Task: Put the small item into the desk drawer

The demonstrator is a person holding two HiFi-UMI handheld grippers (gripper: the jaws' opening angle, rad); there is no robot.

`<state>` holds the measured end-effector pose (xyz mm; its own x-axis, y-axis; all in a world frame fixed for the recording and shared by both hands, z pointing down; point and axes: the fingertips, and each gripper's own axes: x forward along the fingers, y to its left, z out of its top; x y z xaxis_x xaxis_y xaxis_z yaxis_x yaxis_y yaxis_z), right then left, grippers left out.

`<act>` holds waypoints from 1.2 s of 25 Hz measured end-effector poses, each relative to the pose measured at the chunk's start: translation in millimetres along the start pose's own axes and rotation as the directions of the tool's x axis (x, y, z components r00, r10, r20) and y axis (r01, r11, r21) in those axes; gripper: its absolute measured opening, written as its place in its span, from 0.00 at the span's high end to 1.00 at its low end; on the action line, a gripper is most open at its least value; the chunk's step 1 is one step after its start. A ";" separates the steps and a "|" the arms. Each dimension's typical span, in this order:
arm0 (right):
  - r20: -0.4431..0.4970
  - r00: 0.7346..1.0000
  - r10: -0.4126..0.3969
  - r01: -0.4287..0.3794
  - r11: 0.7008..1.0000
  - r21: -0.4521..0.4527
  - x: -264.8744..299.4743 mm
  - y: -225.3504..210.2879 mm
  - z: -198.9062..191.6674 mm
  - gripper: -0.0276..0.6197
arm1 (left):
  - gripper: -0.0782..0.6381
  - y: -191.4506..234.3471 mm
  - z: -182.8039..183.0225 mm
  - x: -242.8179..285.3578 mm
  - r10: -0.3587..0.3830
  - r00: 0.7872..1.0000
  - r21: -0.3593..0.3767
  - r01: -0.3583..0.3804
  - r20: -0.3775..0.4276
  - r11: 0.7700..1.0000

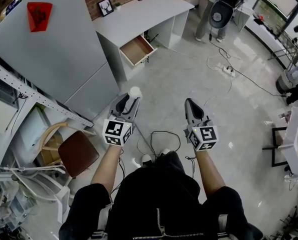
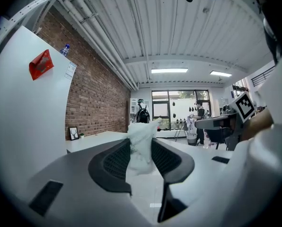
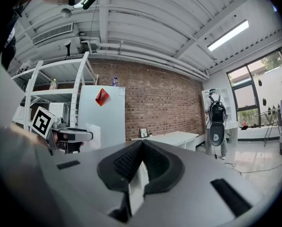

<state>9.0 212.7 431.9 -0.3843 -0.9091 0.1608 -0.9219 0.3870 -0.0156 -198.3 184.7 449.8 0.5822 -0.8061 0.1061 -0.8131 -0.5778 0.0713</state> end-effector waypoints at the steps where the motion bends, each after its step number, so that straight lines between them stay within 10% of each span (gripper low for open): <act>1: -0.001 1.000 -0.005 0.005 1.000 0.005 -1.0 0.3 -0.6 0.95 | 0.69 0.3 -0.6 -1.2 -0.002 1.000 -0.002 0.002 0.001 1.000; 30: 0.012 1.000 0.014 -0.014 0.999 0.039 87.0 -74.2 8.4 0.95 | 0.68 25.9 5.6 104.1 -0.019 1.000 -0.003 0.019 -0.003 1.000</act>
<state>43.6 103.6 438.8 -0.3976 -0.9054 0.1487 -0.9175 0.3937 -0.0562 -158.7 85.1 457.1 0.5974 -0.7947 0.1078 -0.8020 -0.5925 0.0762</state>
